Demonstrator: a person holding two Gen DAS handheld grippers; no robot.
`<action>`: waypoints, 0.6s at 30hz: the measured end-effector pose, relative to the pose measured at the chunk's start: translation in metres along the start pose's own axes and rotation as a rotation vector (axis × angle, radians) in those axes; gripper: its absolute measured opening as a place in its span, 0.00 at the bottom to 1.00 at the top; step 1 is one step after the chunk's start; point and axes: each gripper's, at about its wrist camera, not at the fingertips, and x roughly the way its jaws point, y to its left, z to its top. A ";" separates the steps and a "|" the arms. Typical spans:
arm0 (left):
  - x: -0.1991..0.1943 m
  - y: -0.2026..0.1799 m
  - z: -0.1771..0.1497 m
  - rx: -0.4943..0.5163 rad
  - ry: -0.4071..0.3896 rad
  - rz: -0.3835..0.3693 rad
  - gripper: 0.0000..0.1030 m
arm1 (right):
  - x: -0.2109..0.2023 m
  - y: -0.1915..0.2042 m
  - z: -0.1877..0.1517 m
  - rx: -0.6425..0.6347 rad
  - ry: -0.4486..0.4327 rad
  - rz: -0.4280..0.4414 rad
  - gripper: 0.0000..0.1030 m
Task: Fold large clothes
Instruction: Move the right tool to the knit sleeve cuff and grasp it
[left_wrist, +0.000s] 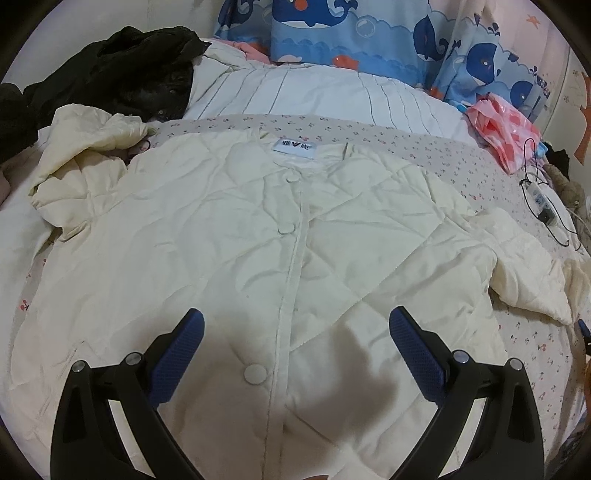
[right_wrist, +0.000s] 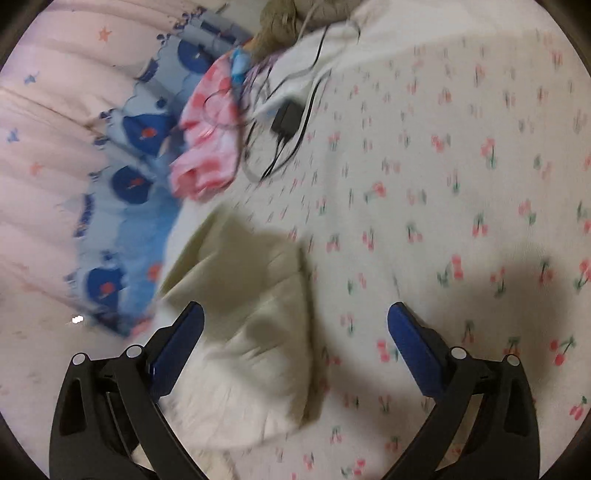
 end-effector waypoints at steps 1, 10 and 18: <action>0.001 0.000 0.000 0.003 0.002 0.003 0.93 | 0.004 0.000 -0.004 -0.019 0.026 -0.005 0.93; 0.002 0.000 0.000 0.001 -0.001 0.011 0.93 | 0.038 0.013 0.002 -0.060 0.022 0.039 0.94; -0.008 0.005 0.003 -0.010 -0.034 0.010 0.93 | 0.035 0.041 0.010 -0.141 -0.032 0.070 0.09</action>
